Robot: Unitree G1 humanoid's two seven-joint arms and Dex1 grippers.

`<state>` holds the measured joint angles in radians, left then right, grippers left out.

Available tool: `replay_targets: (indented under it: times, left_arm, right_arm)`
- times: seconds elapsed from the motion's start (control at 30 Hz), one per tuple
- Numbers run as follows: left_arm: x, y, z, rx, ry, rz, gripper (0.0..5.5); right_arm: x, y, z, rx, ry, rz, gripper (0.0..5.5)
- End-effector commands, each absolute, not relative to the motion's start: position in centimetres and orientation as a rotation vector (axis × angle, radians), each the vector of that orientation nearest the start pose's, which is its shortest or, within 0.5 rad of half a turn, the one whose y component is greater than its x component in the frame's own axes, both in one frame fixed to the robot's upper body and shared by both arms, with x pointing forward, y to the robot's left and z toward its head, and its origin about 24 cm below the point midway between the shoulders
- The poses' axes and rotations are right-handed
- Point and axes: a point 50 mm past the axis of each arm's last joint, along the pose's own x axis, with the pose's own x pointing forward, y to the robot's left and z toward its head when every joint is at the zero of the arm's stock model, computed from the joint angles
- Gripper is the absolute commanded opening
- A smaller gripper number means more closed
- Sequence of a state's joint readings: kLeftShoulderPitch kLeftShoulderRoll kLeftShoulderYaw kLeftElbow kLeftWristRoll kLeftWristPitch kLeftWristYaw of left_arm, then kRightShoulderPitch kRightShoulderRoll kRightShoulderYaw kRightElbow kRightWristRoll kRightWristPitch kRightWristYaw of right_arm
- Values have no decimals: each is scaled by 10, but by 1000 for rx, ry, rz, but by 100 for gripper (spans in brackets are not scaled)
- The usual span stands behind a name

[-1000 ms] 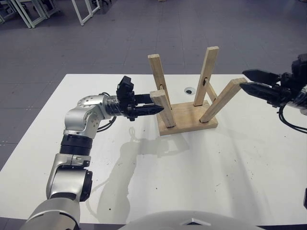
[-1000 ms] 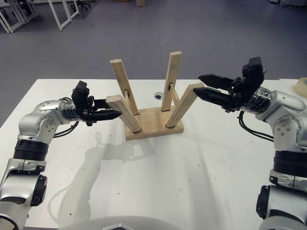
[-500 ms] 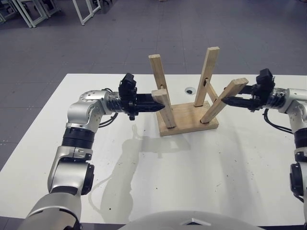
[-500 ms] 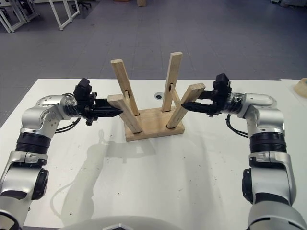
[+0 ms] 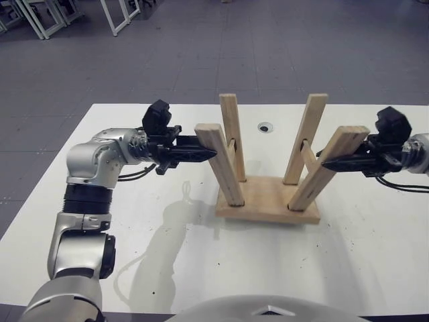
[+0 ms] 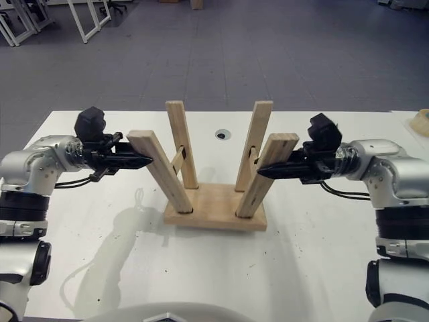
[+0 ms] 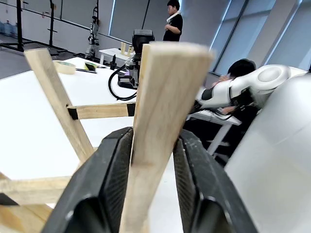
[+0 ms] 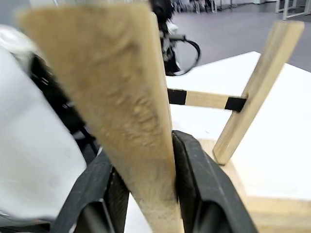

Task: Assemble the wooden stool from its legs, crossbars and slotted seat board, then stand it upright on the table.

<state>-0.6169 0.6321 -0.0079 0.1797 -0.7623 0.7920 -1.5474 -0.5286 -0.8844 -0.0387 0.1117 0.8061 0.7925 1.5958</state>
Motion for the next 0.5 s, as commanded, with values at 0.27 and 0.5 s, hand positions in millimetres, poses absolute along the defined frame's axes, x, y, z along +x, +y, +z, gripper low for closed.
replay_targets:
  times: [0.27, 0.5]
  left_arm:
    - [346, 169, 117, -917, 692, -1114, 230]
    - [352, 199, 115, -1092, 596, -925, 230]
  right_arm:
    - [338, -244, 120, 797, 692, 848, 214]
    - [335, -255, 115, 839, 667, 828, 214]
